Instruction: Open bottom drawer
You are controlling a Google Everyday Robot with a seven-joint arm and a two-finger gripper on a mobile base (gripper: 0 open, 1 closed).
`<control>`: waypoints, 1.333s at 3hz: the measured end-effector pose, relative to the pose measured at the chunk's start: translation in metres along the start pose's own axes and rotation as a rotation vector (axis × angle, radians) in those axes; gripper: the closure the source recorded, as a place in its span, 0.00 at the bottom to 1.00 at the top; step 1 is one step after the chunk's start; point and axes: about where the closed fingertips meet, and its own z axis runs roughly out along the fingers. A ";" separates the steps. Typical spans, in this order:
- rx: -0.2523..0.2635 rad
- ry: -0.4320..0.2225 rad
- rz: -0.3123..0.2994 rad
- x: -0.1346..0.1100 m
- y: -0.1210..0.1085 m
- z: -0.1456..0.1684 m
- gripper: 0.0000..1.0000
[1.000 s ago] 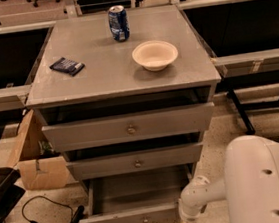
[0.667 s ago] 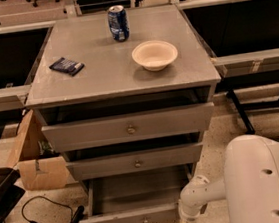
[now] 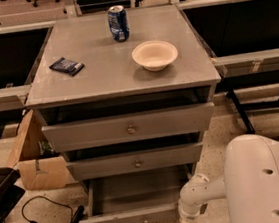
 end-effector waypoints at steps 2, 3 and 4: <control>0.000 0.000 0.000 -0.002 -0.004 -0.004 1.00; 0.000 0.000 0.000 -0.003 -0.007 -0.006 1.00; -0.009 -0.006 0.006 -0.005 -0.006 -0.009 1.00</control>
Offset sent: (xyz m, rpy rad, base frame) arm -0.1378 -0.0060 0.0174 0.0392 0.4762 0.1402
